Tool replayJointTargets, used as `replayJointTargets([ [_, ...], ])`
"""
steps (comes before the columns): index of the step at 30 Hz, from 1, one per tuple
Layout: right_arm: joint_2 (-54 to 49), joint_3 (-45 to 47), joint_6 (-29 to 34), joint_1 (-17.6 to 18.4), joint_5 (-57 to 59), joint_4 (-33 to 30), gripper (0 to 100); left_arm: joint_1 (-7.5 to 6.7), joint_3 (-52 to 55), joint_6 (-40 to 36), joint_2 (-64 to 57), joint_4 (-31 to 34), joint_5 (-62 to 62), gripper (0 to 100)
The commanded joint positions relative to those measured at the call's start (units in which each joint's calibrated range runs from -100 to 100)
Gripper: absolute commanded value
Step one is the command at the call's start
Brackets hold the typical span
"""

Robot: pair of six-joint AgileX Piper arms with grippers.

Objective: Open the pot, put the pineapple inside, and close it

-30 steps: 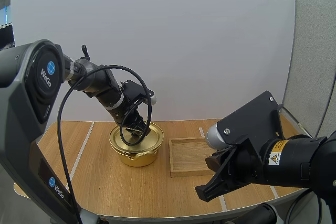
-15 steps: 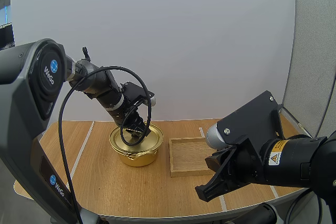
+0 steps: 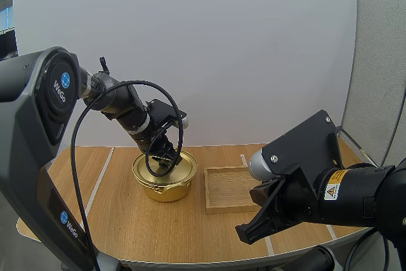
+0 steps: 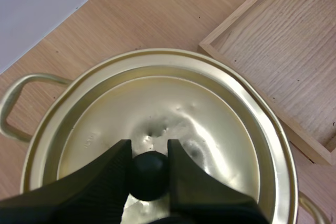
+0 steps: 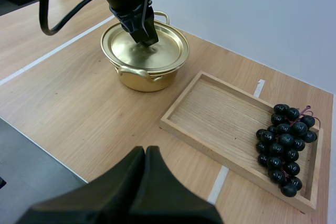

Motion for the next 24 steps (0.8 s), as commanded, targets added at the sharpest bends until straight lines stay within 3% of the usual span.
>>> replayJointTargets([
  [1, -0.24, 0.24, -0.31, -0.23, -0.35, 0.33, 0, 0.01, 0.5, 0.25, 0.2, -1.42, 2.68, 0],
  [13, -0.24, 0.24, -0.31, -0.23, -0.35, 0.33, 0, 0.01, 0.67, 0.25, 0.2, -2.22, 3.68, 0],
  [24, -0.24, 0.24, -0.31, -0.23, -0.35, 0.33, 0, 0.01, 4.4, 0.25, 0.2, -2.76, -3.6, 0],
])
